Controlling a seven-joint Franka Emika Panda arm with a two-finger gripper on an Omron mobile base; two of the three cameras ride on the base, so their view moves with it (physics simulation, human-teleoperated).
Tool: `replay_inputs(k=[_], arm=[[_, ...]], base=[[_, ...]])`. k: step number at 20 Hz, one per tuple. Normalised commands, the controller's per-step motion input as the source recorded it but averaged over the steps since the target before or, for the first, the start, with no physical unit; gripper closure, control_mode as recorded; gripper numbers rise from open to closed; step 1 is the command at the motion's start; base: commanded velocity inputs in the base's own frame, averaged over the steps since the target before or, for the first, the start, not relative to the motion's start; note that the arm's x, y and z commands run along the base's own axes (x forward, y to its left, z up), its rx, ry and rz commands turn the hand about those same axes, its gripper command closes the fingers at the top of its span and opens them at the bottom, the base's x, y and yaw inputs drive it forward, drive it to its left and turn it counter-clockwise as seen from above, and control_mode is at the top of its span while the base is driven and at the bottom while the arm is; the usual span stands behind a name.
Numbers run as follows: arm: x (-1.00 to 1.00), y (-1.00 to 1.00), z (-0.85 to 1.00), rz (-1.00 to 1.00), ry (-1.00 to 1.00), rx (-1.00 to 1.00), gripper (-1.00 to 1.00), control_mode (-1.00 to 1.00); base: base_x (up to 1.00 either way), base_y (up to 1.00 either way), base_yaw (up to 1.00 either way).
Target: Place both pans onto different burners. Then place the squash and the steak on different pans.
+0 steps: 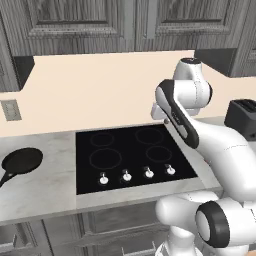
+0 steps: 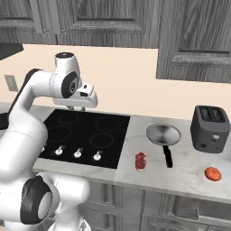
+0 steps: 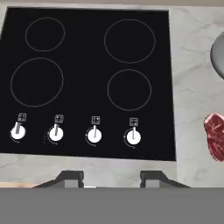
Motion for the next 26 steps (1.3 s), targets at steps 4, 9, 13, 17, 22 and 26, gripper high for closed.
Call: replay_inputs(k=[4, 9, 13, 17, 22, 26], arm=[[-0.19, -0.20, 0.00, 0.00, 0.02, 0.00, -1.00, -1.00], [-0.22, -0.52, -0.01, 0.00, 0.14, -0.04, -1.00, -1.00], [-0.33, -0.78, -0.10, -0.01, 0.12, -0.02, -1.00, -1.00], [-0.33, -0.81, -0.27, 0.00, 0.08, 0.00, -1.00, -1.00], [-0.16, -0.76, -0.47, 0.00, 0.00, -0.01, -1.00, -1.00], [-0.03, -0.82, -0.51, 0.00, 0.00, 0.00, -1.00, -1.00]], base=[[0.00, 0.00, 0.00], [0.00, 0.00, 0.00], [0.00, 0.00, 0.00], [0.00, 0.00, 0.00], [0.00, 0.00, 0.00], [0.00, 0.00, 0.00]])
